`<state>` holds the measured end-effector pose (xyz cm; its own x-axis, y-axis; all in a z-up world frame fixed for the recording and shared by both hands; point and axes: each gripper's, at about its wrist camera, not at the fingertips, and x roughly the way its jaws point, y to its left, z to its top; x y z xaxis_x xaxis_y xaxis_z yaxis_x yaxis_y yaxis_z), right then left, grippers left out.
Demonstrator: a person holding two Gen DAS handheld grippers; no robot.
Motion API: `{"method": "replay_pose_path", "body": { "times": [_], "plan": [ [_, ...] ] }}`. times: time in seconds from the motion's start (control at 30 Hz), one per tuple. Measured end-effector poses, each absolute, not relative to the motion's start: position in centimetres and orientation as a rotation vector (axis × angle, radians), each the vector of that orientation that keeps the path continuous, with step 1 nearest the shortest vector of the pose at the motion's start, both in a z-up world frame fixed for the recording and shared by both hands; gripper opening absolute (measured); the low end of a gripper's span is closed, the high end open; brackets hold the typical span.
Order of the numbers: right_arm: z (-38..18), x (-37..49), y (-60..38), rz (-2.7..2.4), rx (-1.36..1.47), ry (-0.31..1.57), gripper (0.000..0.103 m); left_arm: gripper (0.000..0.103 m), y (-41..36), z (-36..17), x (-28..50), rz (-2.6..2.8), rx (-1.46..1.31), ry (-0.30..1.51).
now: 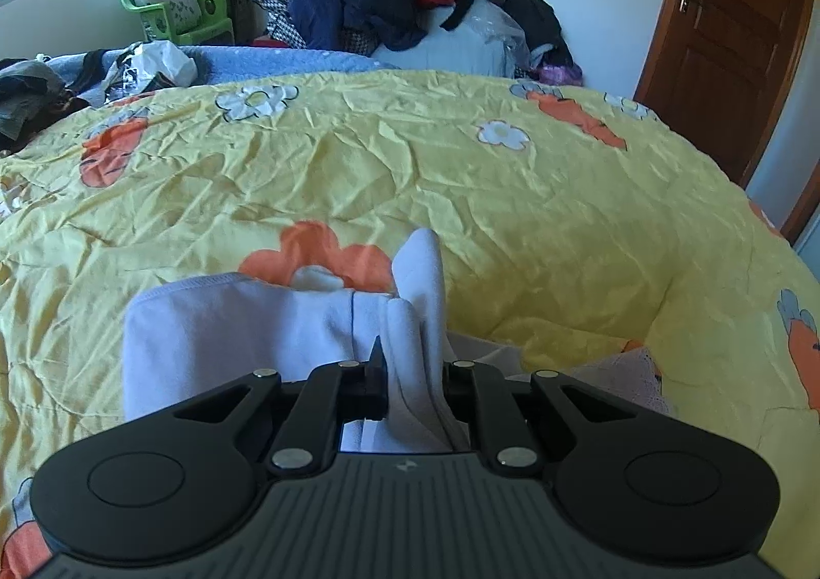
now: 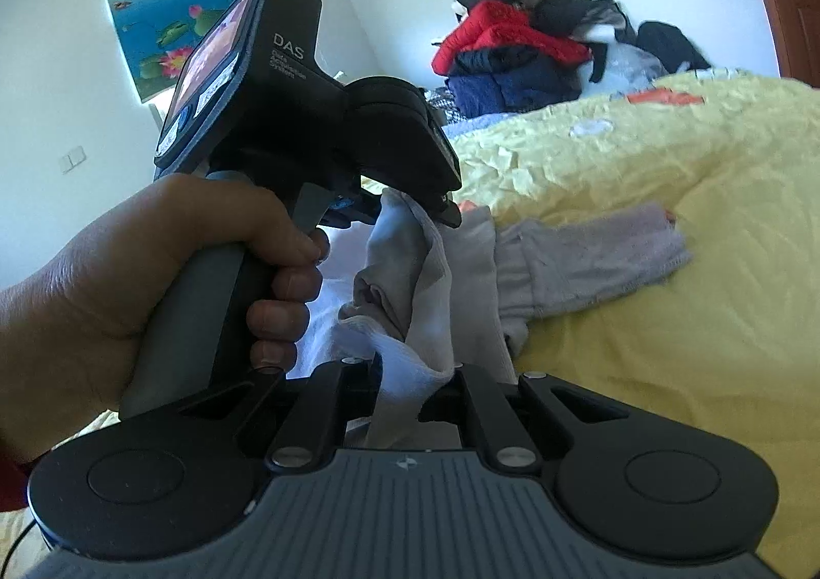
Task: Fold small clothes
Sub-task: 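Lift and fold the held shirt over with both tools, then open the right tool, then open the left tool and move both tools to the folded shirt edge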
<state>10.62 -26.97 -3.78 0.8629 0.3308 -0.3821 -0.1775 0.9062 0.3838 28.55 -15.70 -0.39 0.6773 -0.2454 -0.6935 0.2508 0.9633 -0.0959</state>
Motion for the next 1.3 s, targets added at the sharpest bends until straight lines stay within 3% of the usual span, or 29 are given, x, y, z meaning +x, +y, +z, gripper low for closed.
{"method": "replay_pose_path", "body": {
  "times": [0.1,0.27,0.53,0.7,0.83,0.97,1.3],
  "plan": [
    [-4.1,10.9,-27.4,0.274,0.378,0.471,0.008,0.02,-15.9,-0.6,28.8,-0.278,-0.006,0.791],
    [-4.9,11.5,-28.5,0.288,0.467,0.499,0.013,0.076,-15.8,-0.7,29.2,-0.261,-0.059,0.79],
    [-5.7,12.2,-29.9,0.298,0.566,0.526,0.03,0.079,-14.0,1.6,28.2,-0.18,-0.013,0.687],
    [-6.0,12.2,-30.7,0.29,0.615,0.52,0.035,0.08,-10.5,1.2,25.7,-0.136,-0.015,0.663],
    [-4.5,10.8,-30.7,0.196,0.543,0.408,0.055,0.08,-8.0,0.8,22.9,-0.133,-0.023,0.632],
    [-1.4,13.0,-30.2,0.156,0.363,0.357,0.056,0.08,-6.4,0.2,20.2,-0.135,-0.053,0.61],
    [-1.5,23.6,-30.2,0.24,0.386,0.523,0.053,0.081,-6.6,-2.5,16.0,-0.155,0.003,0.597]
  ]
}}
